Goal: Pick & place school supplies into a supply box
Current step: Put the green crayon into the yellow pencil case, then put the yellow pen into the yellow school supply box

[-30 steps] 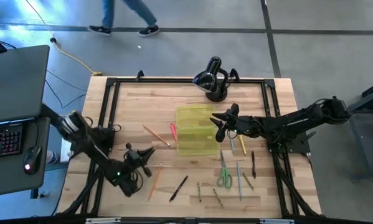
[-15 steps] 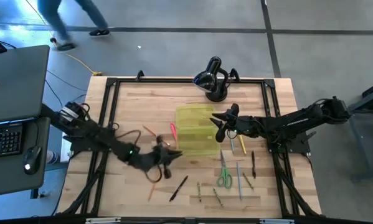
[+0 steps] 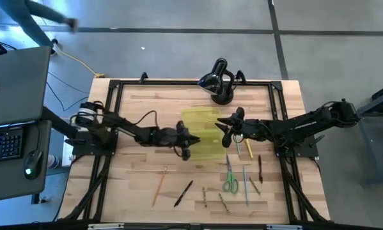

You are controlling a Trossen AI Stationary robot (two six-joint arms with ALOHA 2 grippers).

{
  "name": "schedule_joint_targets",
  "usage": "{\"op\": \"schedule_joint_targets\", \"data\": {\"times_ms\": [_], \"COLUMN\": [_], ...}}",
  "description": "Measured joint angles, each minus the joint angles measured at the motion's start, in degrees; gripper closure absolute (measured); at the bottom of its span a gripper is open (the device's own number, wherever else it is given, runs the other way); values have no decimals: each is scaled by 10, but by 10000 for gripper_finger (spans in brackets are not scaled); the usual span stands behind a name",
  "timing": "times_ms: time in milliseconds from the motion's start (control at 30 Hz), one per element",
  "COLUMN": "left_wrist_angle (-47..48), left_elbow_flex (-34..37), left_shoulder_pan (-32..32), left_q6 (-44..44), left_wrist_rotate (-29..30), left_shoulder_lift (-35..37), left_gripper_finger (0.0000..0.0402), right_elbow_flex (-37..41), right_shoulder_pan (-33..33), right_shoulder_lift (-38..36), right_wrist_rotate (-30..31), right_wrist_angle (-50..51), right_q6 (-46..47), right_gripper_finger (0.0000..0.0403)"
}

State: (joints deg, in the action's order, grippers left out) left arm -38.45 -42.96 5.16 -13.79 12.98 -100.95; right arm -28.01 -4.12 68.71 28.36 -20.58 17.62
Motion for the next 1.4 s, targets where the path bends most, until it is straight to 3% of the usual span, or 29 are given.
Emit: {"op": "schedule_joint_targets", "data": {"times_ms": [100, 400, 833, 933, 1133, 1400], "left_wrist_angle": [15, 123, 125, 113, 72, 66], "left_elbow_flex": [-35, -103, -107, -107, -107, -107], "left_shoulder_pan": [-4, -3, -3, -3, -3, -3], "left_q6": [5, 15, -15, -15, -15, -15], "left_wrist_rotate": [-24, -17, -2, 26, 28, 9], "left_shoulder_lift": [-29, -82, -124, -125, -125, -113], "left_gripper_finger": [354, 323, 333, 320, 285, 262], "right_elbow_flex": [0, 0, 0, 0, 0, 0], "right_shoulder_pan": [0, 0, 0, 0, 7, 7], "right_shoulder_lift": [0, 0, 0, 0, 0, 0], "right_wrist_rotate": [0, 23, 35, 38, 24, -33], "right_wrist_angle": [8, 30, 81, 79, 91, 231], "right_q6": [2, 5, 3, -1, 3, 56], "right_gripper_finger": [311, 311, 311, 311, 311, 311]}}
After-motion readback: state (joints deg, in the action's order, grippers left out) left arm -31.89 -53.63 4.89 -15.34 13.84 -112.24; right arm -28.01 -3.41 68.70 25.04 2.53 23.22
